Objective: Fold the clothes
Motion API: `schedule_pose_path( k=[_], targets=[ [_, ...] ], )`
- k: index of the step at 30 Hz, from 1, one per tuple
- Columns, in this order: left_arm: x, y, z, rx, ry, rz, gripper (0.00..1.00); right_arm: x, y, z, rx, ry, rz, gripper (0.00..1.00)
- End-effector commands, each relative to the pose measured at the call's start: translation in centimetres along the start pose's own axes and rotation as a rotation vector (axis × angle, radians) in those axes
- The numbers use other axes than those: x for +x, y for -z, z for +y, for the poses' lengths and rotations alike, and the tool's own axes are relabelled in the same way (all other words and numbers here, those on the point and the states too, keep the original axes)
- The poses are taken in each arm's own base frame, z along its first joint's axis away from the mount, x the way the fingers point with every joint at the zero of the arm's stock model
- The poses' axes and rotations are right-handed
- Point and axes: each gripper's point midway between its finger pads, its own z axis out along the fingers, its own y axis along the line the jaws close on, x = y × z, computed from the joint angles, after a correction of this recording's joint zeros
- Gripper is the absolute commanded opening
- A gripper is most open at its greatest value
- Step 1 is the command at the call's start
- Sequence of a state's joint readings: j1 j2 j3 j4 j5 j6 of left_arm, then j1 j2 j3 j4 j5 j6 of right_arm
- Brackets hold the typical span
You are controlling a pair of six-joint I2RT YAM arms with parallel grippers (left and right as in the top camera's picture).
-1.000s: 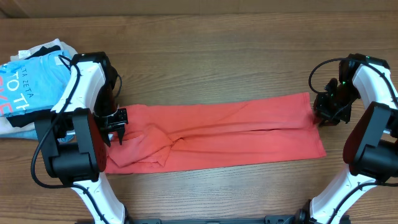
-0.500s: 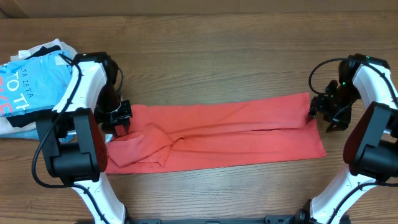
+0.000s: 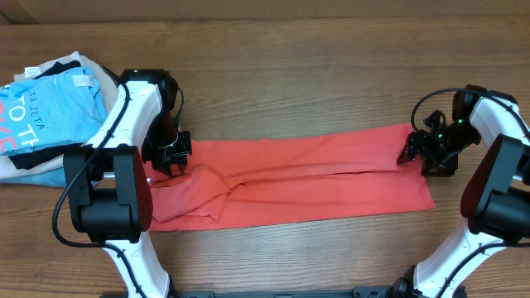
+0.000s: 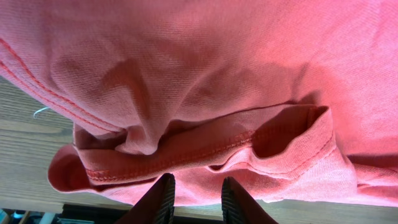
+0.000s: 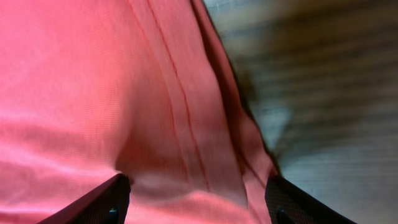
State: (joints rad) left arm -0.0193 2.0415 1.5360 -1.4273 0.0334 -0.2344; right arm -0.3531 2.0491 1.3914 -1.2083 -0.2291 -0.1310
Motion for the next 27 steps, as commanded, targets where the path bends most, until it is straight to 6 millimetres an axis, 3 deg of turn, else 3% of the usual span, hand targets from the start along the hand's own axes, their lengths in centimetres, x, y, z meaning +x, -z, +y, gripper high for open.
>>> schedule_pose_path(
  k=[1, 6, 13, 16, 22, 27],
  targets=[
    [0.3, 0.3, 0.1, 0.011, 0.019, -0.009, 0.29, -0.2, -0.9, 0.0, -0.019, 0.026, -0.009, 0.73],
    [0.3, 0.3, 0.1, 0.011, 0.018, -0.009, 0.29, 0.1, -1.7, -0.2, -0.019, 0.026, -0.006, 0.63],
    [0.4, 0.3, 0.1, 0.011, 0.016, -0.008, 0.29, 0.1, -1.9, -0.2, -0.020, 0.022, -0.006, 0.18],
    [0.4, 0.3, 0.1, 0.011, 0.016, -0.008, 0.27, 0.0, -1.9, -0.2, -0.020, -0.002, -0.012, 0.04],
    [0.3, 0.6, 0.0, 0.016, 0.008, -0.010, 0.20, -0.8, -1.7, -0.2, -0.018, -0.034, -0.044, 0.04],
    [0.2, 1.5, 0.0, 0.018, -0.001, -0.021, 0.17, -2.8, 0.4, -1.9, 0.007, -0.135, -0.118, 0.04]
  ],
)
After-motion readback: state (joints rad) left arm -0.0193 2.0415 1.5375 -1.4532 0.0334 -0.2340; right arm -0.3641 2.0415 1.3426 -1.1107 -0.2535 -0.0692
